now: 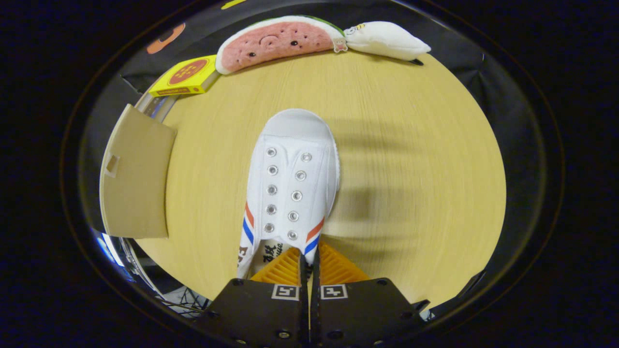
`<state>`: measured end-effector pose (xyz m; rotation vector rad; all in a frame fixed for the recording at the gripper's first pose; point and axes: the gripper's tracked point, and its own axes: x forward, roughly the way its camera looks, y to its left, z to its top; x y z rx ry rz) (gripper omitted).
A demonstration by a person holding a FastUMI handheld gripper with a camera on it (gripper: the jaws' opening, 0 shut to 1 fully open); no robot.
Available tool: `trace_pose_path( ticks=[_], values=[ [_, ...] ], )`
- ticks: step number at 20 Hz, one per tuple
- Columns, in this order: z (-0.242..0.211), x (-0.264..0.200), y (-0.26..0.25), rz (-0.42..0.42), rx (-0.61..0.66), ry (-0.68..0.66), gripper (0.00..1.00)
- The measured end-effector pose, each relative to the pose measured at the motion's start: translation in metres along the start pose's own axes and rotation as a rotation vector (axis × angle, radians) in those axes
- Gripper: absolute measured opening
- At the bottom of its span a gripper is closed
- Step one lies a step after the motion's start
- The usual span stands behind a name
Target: Open the storage box then place both shoes into the box .Put the left shoe in first, then the right shoe, with the right side of both shoes facing outward in a uniform manner.
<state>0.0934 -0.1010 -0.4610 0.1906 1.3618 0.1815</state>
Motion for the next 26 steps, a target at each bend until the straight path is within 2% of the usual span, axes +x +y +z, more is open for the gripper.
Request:
trace_pose_path(
  ticks=[3,6,13,21,26],
  values=[
    [0.003,-0.009,0.000,0.063,0.052,-0.034,0.01],
    [0.000,-0.013,0.009,0.156,0.125,-0.012,0.01],
    [0.003,-0.067,0.049,0.254,0.137,-0.089,0.01],
    [0.023,-0.156,0.153,0.311,-0.003,-0.210,0.01],
    [0.029,-0.181,0.226,0.301,-0.082,-0.252,0.01]
  ],
)
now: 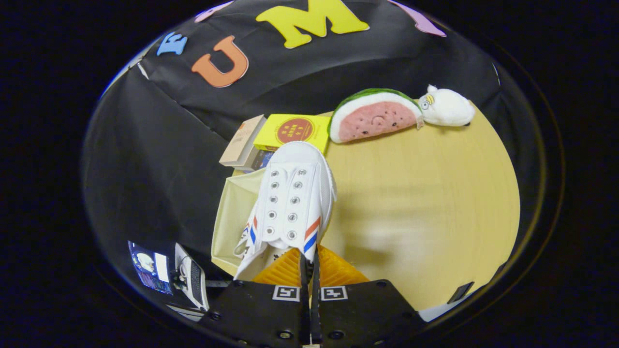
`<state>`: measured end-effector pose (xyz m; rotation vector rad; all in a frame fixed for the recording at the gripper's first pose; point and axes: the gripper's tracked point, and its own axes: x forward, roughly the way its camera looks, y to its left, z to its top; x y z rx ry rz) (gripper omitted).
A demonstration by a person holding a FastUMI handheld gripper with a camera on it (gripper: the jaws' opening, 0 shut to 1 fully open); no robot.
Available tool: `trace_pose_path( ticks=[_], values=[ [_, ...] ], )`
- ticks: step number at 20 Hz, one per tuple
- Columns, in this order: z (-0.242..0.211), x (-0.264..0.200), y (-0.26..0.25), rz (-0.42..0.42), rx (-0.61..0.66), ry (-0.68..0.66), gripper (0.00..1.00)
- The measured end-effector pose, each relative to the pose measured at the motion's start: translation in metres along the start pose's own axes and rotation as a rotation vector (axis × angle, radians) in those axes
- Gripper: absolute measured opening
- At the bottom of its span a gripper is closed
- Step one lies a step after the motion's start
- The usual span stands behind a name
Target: Open the storage box then place both shoes into the box .Put the left shoe in first, then the right shoe, with the right side of both shoes facing outward in a uniform manner.
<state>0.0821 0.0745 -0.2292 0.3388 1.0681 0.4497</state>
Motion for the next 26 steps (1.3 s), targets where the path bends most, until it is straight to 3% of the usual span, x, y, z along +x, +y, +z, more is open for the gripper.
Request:
trace_pose_path(
  ticks=[11,15,19,24,26],
  values=[
    [-0.011,0.081,0.113,-0.156,-0.089,-0.021,0.01],
    [-0.015,0.107,0.113,-0.262,-0.093,-0.077,0.01],
    [-0.024,0.125,0.113,-0.314,-0.045,-0.097,0.01],
    [-0.019,0.135,0.097,-0.481,-0.123,-0.196,0.01],
    [-0.021,0.143,0.095,-0.512,-0.144,-0.211,0.01]
  ],
)
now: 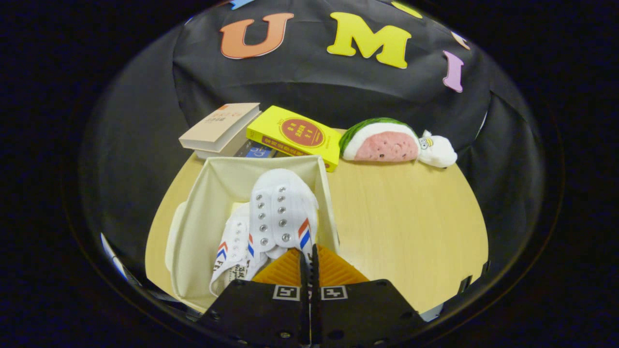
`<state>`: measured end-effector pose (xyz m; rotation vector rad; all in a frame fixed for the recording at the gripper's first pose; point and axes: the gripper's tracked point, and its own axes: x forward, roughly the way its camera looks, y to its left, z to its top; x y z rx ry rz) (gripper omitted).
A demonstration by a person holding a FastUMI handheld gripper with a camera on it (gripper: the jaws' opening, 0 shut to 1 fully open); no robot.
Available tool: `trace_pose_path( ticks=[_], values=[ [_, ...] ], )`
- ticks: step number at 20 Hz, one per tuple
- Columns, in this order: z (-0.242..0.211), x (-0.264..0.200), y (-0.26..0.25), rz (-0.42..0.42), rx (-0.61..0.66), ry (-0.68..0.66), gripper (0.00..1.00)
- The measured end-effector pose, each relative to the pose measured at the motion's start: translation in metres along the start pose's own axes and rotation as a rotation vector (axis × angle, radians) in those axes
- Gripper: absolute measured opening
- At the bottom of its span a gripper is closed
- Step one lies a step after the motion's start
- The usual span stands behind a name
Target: Open the storage box then place both shoes into the box .Put the left shoe in first, then the right shoe, with the right side of both shoes facing outward in a uniform manner.
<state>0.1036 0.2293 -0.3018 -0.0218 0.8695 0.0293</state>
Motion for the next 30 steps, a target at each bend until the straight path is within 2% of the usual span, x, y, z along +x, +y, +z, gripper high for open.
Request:
trace_pose_path(
  ticks=[4,5,8,11,12,16,20,30],
  values=[
    [-0.019,0.004,0.017,0.078,0.037,0.034,0.06],
    [-0.014,-0.001,0.016,0.071,0.046,0.001,0.17],
    [-0.001,-0.017,0.006,0.029,0.015,-0.072,0.33],
    [-0.002,-0.032,-0.002,0.037,0.023,-0.077,0.75],
    [0.000,-0.038,-0.007,0.036,0.029,-0.088,0.79],
    [0.007,-0.064,-0.029,0.024,0.050,-0.138,0.84],
    [0.031,-0.098,-0.054,-0.015,0.025,-0.272,0.98],
    [0.098,-0.224,-0.102,0.013,0.103,-0.580,0.97]
  ],
)
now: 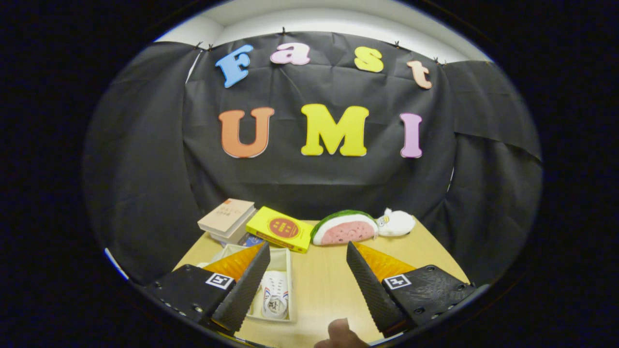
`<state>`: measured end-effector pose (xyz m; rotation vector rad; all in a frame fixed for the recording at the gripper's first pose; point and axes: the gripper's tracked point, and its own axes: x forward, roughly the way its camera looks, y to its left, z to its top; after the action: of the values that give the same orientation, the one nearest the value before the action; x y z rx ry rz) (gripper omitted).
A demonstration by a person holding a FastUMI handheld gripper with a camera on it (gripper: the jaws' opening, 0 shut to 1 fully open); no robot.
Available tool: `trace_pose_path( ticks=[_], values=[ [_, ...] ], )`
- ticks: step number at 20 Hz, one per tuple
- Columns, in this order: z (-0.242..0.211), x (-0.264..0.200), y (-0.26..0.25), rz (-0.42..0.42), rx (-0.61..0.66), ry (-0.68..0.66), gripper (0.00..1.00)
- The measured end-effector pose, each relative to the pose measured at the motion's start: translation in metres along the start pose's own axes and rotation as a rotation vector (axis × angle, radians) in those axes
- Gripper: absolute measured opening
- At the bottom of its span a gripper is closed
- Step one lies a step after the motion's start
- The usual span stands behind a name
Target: Open the storage box then place both shoes into the box .Put the left shoe in first, then the right shoe, with the right side of both shoes facing outward in a uniform manner.
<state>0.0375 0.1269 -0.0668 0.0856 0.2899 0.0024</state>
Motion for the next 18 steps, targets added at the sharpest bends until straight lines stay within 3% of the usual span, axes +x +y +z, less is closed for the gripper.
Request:
trace_pose_path(
  ticks=[9,15,18],
  values=[
    [0.077,-0.038,-0.038,-0.017,-0.029,-0.185,0.97],
    [0.082,-0.049,-0.054,-0.033,-0.075,-0.186,0.96],
    [0.094,-0.062,-0.038,0.006,-0.057,-0.203,0.96]
  ],
)
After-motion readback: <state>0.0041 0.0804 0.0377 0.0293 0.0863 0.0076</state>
